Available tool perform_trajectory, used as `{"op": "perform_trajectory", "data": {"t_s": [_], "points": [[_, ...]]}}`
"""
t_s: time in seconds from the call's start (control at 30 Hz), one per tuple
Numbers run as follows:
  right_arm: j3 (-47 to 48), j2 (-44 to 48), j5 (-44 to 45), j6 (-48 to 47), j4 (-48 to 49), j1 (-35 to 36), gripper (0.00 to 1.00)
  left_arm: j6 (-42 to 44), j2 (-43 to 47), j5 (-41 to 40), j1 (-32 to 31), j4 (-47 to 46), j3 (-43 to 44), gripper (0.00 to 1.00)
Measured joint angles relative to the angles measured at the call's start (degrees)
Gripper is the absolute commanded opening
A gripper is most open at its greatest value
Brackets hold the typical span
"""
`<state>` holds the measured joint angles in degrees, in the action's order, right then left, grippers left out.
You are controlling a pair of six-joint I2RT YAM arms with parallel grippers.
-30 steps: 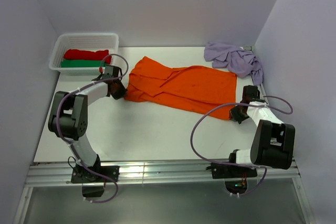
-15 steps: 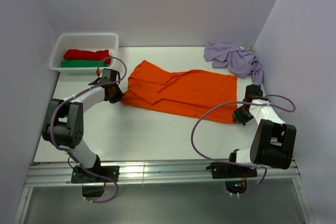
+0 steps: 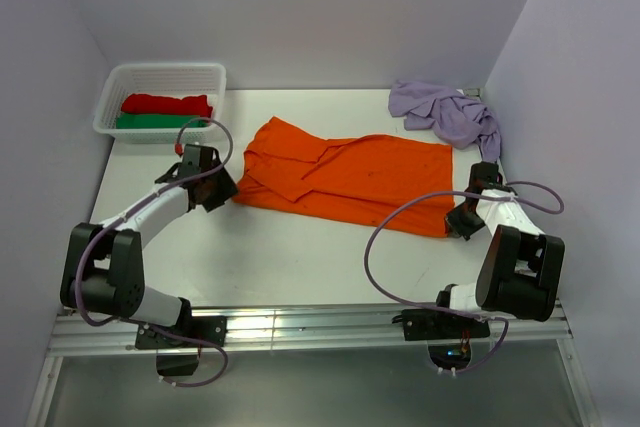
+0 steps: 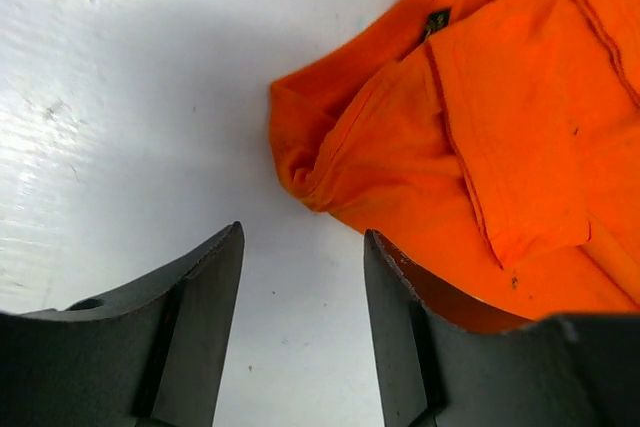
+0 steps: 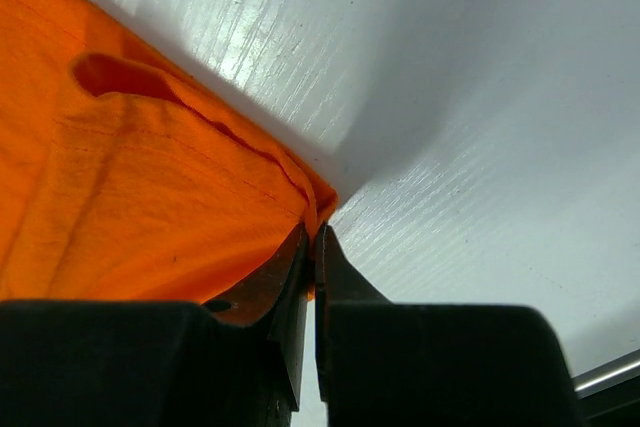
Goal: Roll the t-shirts
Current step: Fold the tshirt
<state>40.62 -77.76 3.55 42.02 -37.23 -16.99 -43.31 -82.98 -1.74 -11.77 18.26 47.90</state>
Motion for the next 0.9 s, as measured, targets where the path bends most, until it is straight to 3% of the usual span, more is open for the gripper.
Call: {"op": "perform_trajectory", "data": {"t_s": [0.3, 0.53, 0.6, 0.63, 0.7, 0.73, 0.9], "points": [[-0.33, -0.70, -1.79, 0.02, 0.72, -0.31, 0.00, -4.63, -0.35, 1.92, -1.46, -9.60, -8.55, 0.59], [-1.73, -0.50, -2.91, 0.02, 1.20, -0.31, 0.00, -5.77, -6.23, -1.27, -1.44, -17.57, -6.49, 0.51], [-1.97, -0.09, -2.97, 0.00, 1.20, -0.33, 0.00, -5.75, -8.02, -2.21, -1.31, -19.02, -5.40, 0.45], [-2.10, 0.20, -2.99, -0.02, 1.16, -0.33, 0.00, -5.75, -8.70, -2.64, -1.29, -19.43, -4.94, 0.31], [-2.38, 0.70, -2.99, -0.15, 1.11, -0.33, 0.00, -5.92, -9.92, -3.04, -1.22, -19.78, -4.22, 0.15], [-2.45, 0.90, -2.97, -0.17, 0.94, -0.33, 0.00, -5.86, -10.95, -3.15, -1.16, -19.85, -3.74, 0.01], [-2.43, 1.62, -2.93, -0.68, 0.20, -0.33, 0.00, -5.51, -12.31, -3.23, -1.11, -19.76, -2.12, 0.00]]}}
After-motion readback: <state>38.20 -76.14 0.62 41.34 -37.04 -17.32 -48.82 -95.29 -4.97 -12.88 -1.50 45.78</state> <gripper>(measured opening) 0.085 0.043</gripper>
